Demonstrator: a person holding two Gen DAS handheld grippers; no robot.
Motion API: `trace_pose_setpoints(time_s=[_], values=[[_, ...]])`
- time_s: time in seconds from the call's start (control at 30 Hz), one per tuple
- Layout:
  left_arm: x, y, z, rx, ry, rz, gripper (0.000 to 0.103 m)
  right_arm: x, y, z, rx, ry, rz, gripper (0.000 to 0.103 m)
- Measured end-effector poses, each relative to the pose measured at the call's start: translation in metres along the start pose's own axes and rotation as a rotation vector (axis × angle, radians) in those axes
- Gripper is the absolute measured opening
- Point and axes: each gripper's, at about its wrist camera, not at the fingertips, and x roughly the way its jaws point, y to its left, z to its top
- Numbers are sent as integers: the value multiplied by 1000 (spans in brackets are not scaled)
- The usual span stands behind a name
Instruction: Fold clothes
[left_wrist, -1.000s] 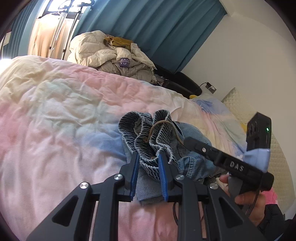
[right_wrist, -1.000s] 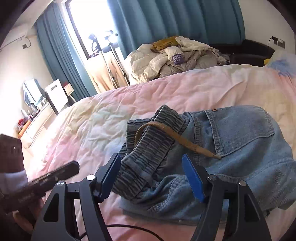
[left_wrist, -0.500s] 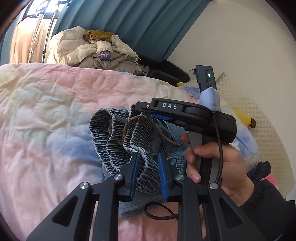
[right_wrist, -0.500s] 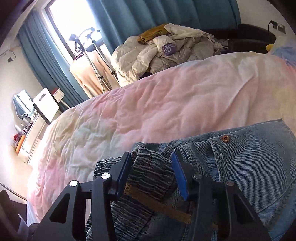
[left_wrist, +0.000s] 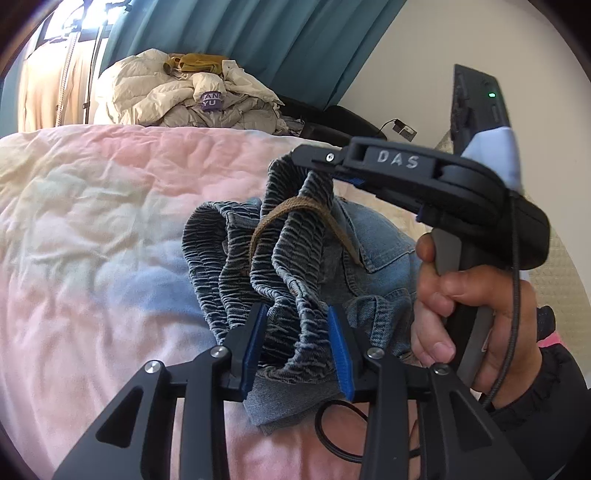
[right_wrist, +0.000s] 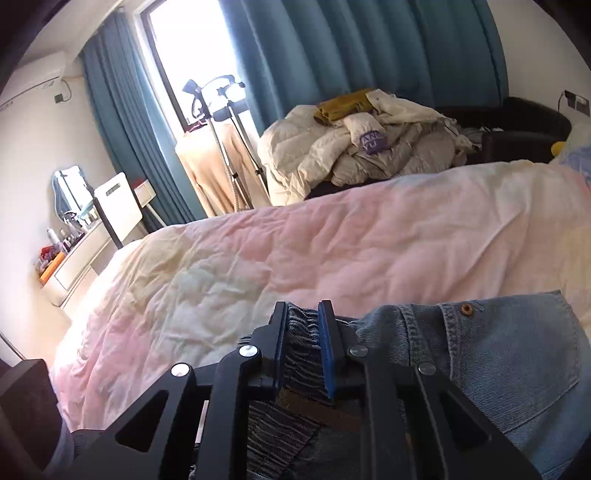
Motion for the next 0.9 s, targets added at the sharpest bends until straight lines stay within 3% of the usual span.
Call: trace_pose_setpoints(time_s=[0.07,0.13,0.23,0.33,0.47,0.5,0.6,0.8,0.9], values=[[-1,5,0,-25,3,-15,35,-1,10,5,-16,-10,49,14],[-1,8,-1,-39,4,-15,35,4,20,10,-39,-2,98,0],[-2,14,-3,-67,4,-9,35,33,36,13,-108,60,27,0],[0,21,-4,-105,7,-41,35,56,24,2,-42,110,40,0],[4,16,-4,-73,5,-71,35,44,8,0,-3,84,-7,2],[2,13,-4,-55,-6,-75,35,41,3,0,7,78,-18,7],[1,12,-4,-50,-21,-98,35,28,-3,5,7,50,42,42],[-1,9,-4,-40,-39,-95,35,39,-3,-2,15,107,19,44],[-6,6,-4,-20,-35,-96,35,42,6,-7,-26,146,-52,44]])
